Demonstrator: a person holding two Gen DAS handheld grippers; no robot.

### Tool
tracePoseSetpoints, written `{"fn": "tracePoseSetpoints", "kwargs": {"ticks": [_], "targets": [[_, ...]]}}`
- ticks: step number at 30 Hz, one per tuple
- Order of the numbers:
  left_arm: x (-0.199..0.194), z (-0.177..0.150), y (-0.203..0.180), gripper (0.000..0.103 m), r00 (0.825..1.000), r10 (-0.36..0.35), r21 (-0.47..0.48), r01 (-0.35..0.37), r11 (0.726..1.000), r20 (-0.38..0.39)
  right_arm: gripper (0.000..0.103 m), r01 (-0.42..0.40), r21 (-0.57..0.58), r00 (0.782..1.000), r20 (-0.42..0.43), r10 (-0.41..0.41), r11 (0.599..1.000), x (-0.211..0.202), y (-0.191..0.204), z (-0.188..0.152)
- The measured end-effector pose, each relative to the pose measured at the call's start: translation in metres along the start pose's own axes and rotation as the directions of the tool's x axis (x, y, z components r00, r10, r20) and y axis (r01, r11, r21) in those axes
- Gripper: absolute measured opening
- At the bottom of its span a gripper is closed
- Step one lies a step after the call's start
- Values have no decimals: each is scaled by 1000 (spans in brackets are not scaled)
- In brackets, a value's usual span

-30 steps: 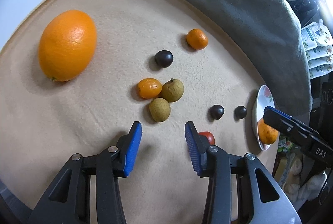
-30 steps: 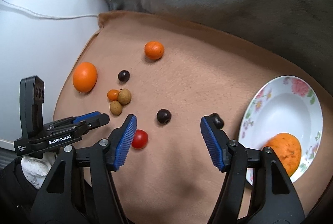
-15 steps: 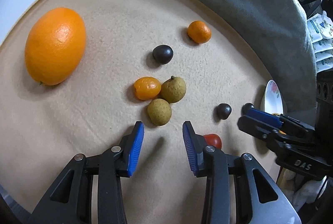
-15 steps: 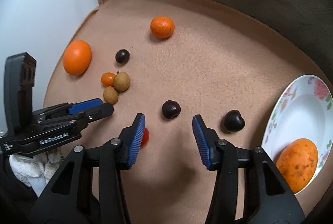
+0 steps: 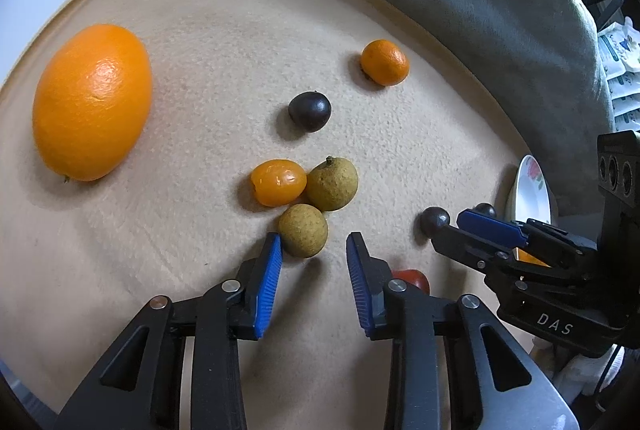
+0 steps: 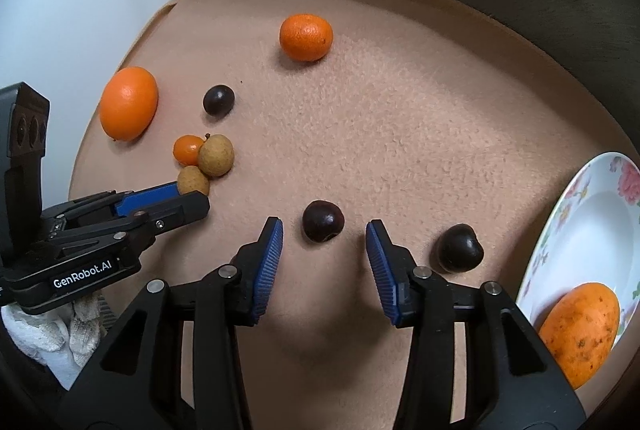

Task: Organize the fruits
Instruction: 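Grasp a longan with the right gripper while the left gripper grasps a dark plum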

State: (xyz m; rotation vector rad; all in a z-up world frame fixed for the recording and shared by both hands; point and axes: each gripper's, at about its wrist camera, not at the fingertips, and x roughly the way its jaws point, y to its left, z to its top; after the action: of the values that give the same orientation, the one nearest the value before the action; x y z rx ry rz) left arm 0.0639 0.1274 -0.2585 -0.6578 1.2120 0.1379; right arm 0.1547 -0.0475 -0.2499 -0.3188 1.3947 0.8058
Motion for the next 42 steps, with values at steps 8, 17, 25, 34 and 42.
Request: {"fn": "tracePoseSetpoints", "kwargs": {"ticks": [8, 17, 25, 34, 42], "targets": [[5, 4, -2, 25, 1000, 14, 0, -14, 1000, -3, 39, -1, -3, 1000, -7, 1, 1000, 6, 0, 3], [3, 6, 4, 22, 1000, 21, 5, -21, 1000, 0, 35, 20, -31, 1000, -23, -21, 999, 17, 10, 8], [5, 3, -3, 22, 1000, 29, 15, -29, 999, 9, 25, 20, -34, 1000, -21, -21, 999, 18, 8, 8], [2, 3, -6, 22, 999, 32, 28, -33, 999, 17, 25, 8, -27, 1000, 0, -8, 1000, 5, 1, 1], [-9, 2, -13, 22, 999, 22, 38, -23, 999, 31, 24, -6, 1, 999, 50, 6, 1000, -20, -9, -2]]}}
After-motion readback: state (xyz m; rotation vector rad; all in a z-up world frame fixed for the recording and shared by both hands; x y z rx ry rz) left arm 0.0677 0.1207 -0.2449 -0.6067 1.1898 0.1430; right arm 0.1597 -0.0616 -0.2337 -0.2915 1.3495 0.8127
